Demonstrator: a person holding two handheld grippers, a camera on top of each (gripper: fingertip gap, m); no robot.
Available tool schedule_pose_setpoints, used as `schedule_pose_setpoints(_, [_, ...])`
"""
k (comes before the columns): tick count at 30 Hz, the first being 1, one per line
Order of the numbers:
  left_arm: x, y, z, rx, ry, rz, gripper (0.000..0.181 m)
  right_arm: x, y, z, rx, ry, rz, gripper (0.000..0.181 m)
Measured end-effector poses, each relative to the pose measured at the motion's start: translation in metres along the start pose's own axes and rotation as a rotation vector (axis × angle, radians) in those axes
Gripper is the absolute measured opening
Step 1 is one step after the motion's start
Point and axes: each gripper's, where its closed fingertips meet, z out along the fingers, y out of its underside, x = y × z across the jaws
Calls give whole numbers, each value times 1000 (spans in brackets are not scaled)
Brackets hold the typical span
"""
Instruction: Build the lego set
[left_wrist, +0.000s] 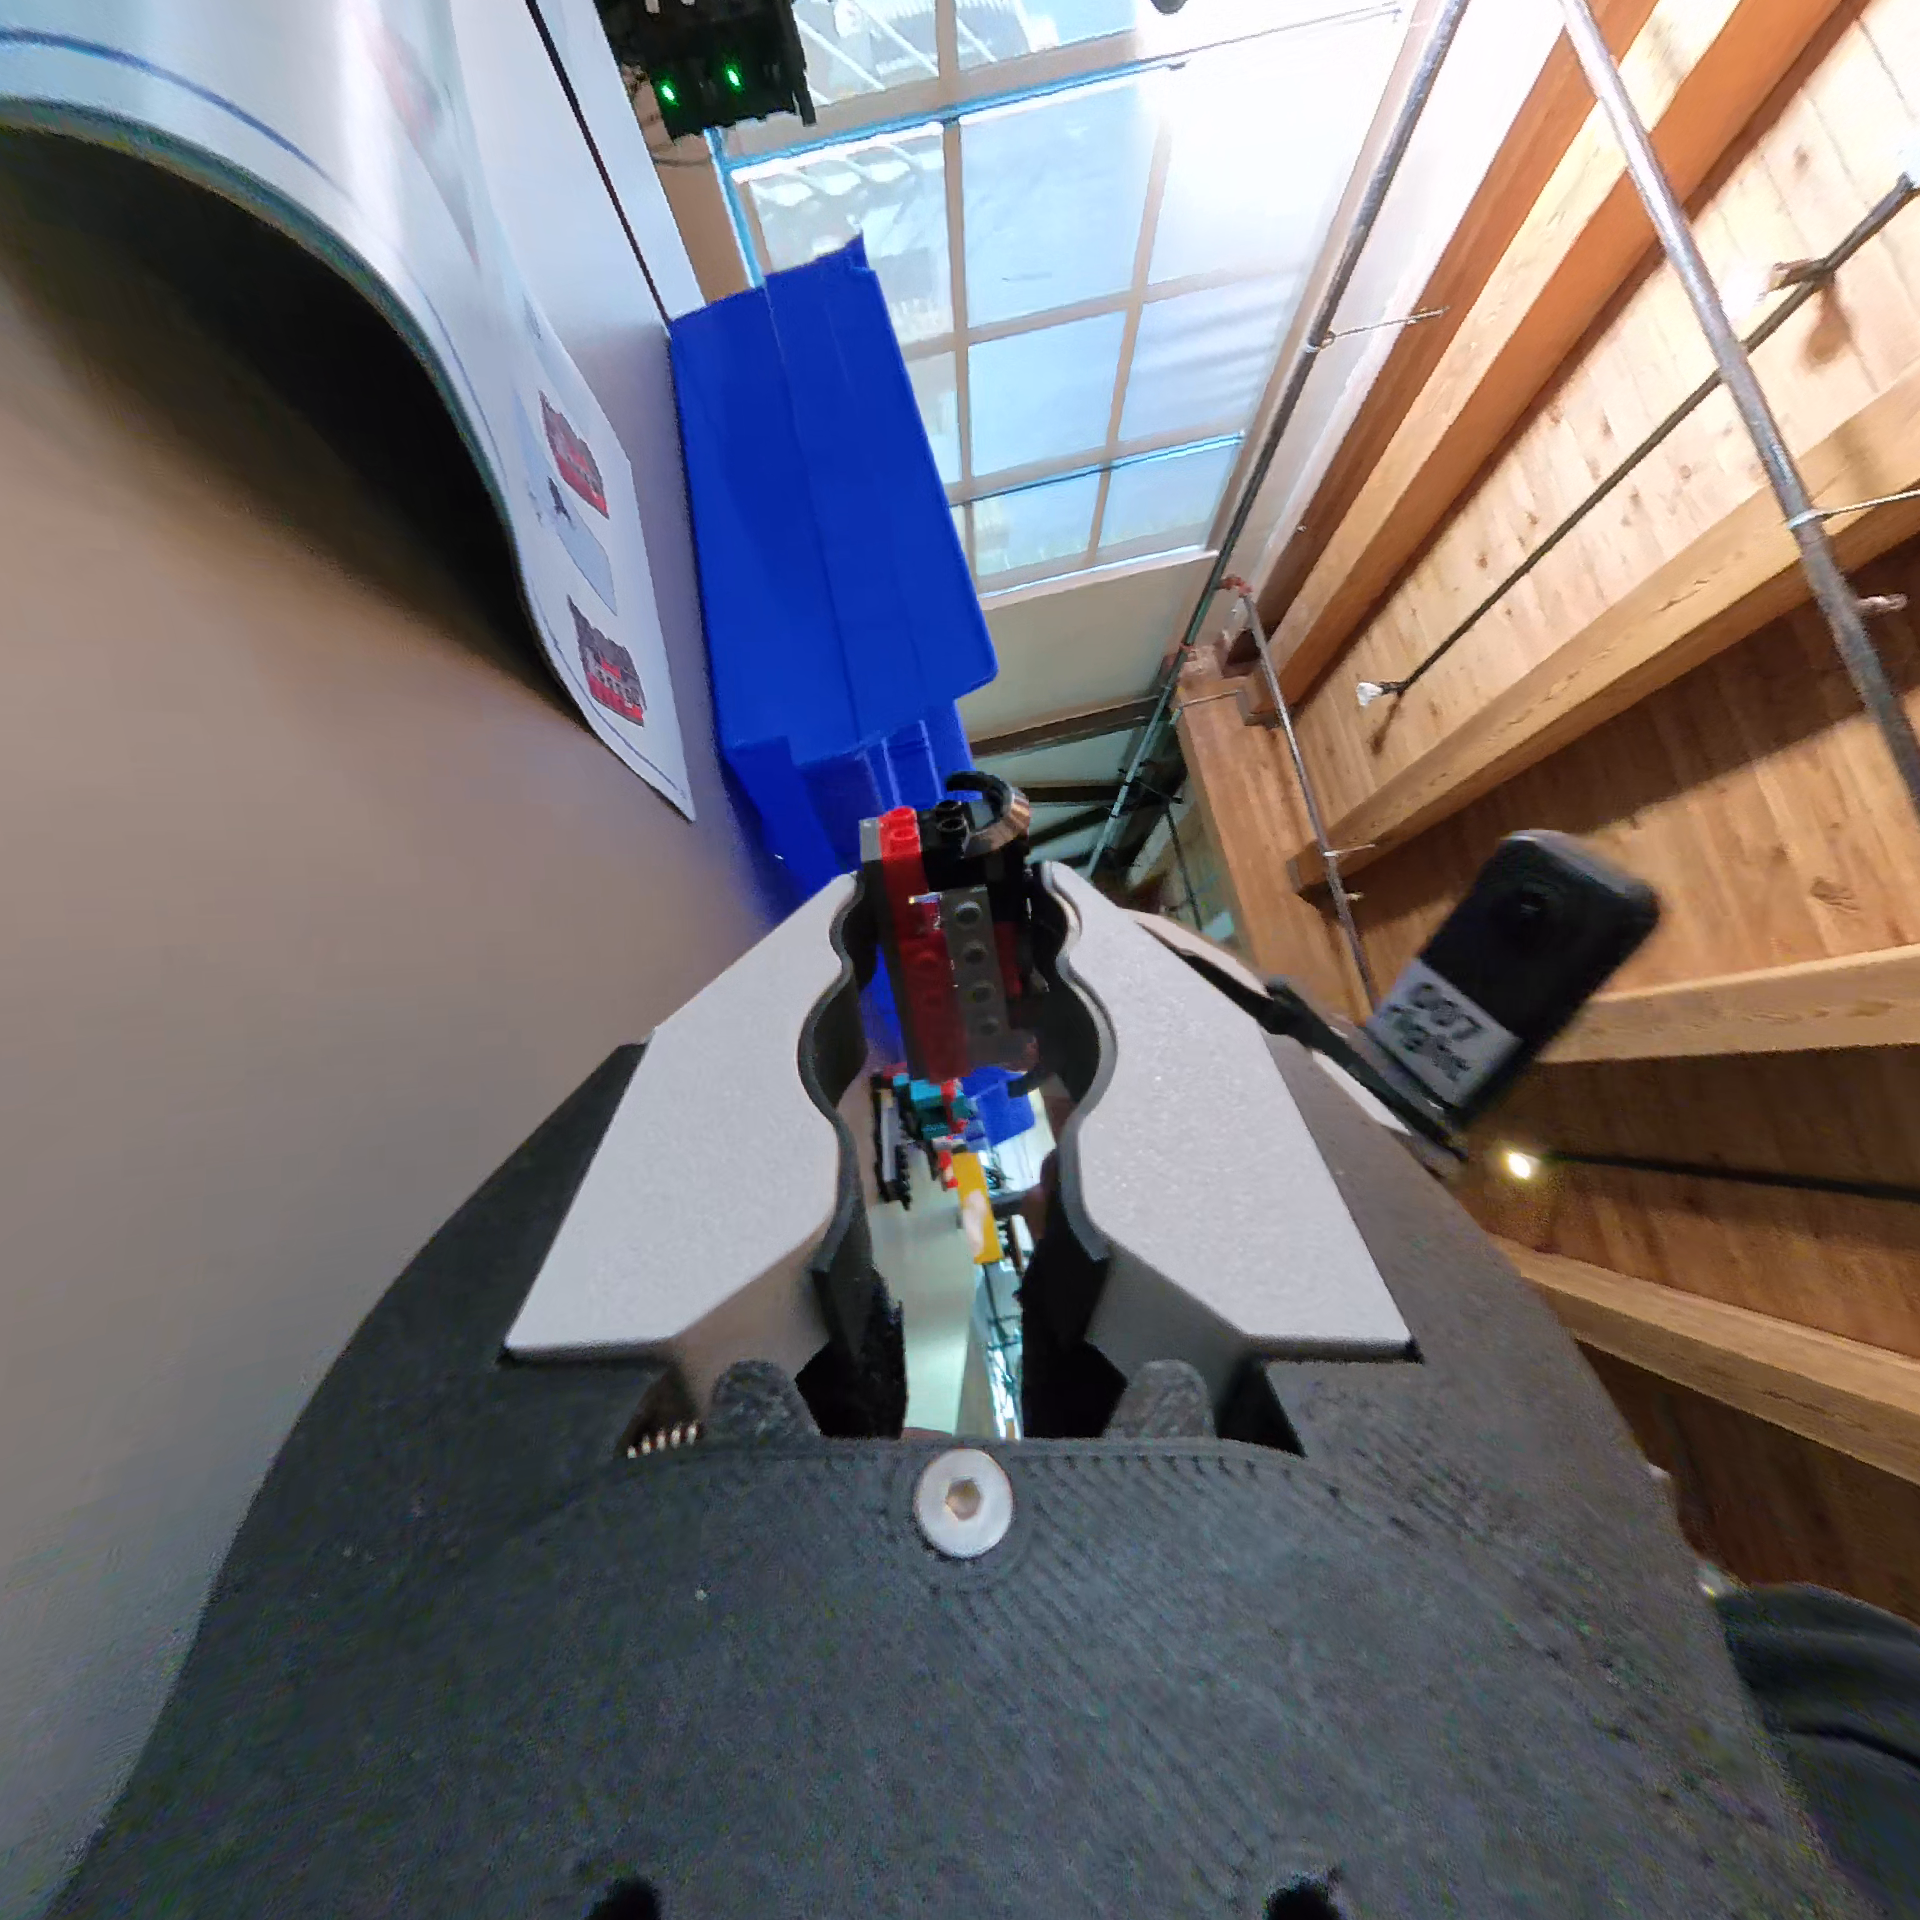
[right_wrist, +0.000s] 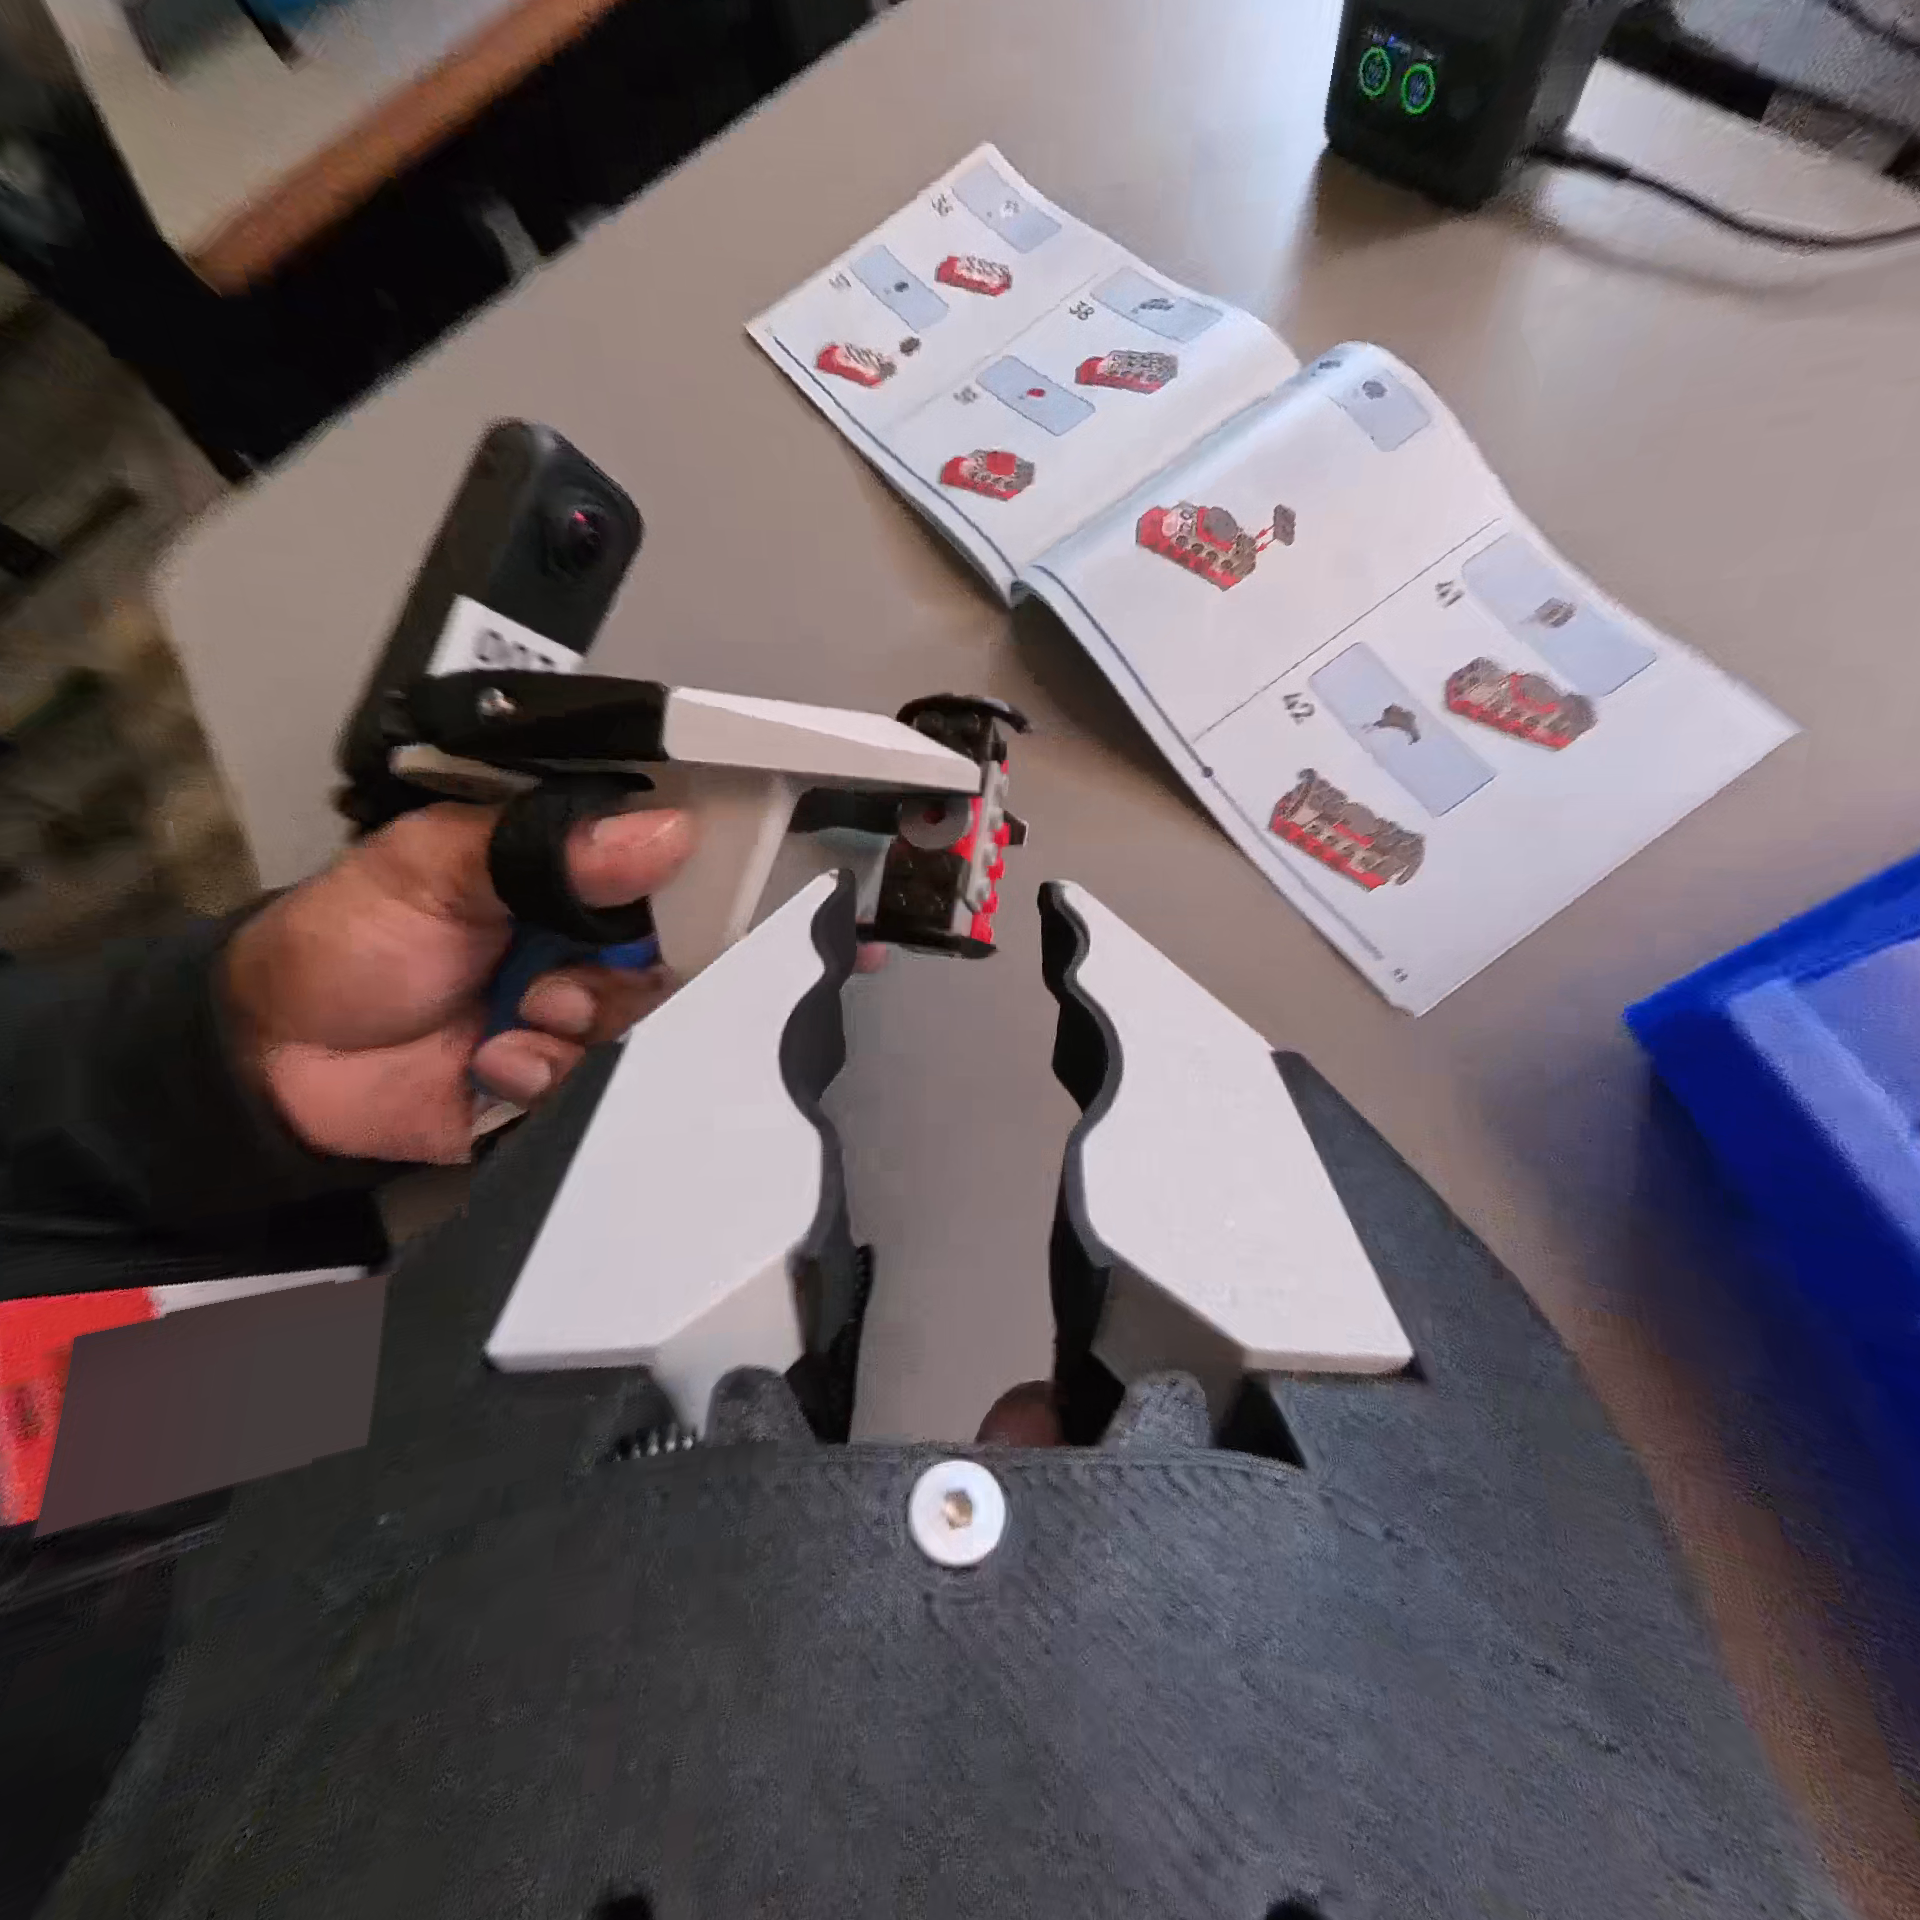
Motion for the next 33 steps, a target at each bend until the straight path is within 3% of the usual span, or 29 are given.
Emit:
schedule_pose_setpoints(5, [13, 9, 2, -98, 89, 12, 29, 2, 7, -14, 85, -194, 250, 42])
schedule_pose_setpoints(15, [34, 32, 9, -267, 213, 107, 30, -14, 16, -26, 140, -461, 418, 46])
schedule_pose_setpoints(33, [43, 58, 17, -407, 257, 192, 29, -15, 24, -35, 161, -543, 379, 33])
